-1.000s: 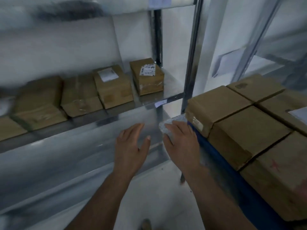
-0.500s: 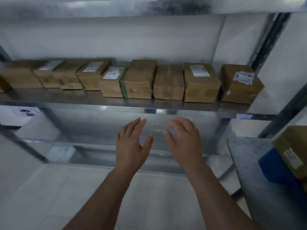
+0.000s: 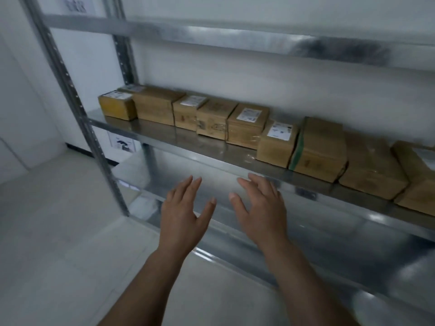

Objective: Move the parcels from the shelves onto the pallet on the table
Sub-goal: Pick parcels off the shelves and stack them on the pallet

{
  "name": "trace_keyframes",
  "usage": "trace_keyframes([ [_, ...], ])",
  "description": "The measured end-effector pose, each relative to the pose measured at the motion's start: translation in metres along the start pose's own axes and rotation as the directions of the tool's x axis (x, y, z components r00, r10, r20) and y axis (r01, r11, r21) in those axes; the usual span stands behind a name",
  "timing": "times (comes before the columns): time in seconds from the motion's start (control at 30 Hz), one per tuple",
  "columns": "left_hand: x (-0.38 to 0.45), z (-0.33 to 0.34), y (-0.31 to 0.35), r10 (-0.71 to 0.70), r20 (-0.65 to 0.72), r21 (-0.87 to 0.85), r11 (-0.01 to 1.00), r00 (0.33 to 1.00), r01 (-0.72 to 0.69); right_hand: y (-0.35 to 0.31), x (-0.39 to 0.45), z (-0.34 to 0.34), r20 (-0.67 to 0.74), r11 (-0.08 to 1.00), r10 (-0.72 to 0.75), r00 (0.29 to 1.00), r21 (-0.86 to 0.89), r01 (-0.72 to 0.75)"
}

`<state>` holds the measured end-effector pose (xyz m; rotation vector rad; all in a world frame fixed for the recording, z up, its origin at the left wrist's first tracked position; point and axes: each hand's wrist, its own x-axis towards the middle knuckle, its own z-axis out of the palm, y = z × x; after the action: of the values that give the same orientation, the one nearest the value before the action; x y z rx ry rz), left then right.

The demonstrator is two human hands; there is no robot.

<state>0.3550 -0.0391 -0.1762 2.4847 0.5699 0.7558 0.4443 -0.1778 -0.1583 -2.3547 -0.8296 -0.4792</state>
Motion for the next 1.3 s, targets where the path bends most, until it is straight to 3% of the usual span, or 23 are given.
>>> trace_keyframes([
  [0.23,0.028,-0.062,-0.103,-0.108,-0.064,0.137,0.984,0.992,0.116,-0.097,0.044,0.078,0.195,0.993,-0.111,0.975,0.059,0.101],
  [0.6,0.073,-0.090,-0.220,-0.269,-0.145,0.216,0.931,0.952,0.296,-0.169,0.110,0.202,0.310,0.958,-0.271,0.911,0.178,0.225],
  [0.73,0.124,-0.090,-0.259,-0.291,-0.133,0.249,0.915,0.948,0.316,-0.190,0.158,0.252,0.269,0.940,-0.316,0.910,0.221,0.261],
  [1.1,0.332,-0.064,-0.334,-0.236,-0.068,0.232,0.941,0.969,0.246,-0.203,0.338,0.355,0.356,0.965,-0.227,0.907,0.208,0.160],
  [1.3,0.385,-0.057,-0.383,-0.225,-0.048,0.227,0.947,0.973,0.230,-0.213,0.383,0.397,0.393,0.977,-0.183,0.901,0.177,0.122],
])
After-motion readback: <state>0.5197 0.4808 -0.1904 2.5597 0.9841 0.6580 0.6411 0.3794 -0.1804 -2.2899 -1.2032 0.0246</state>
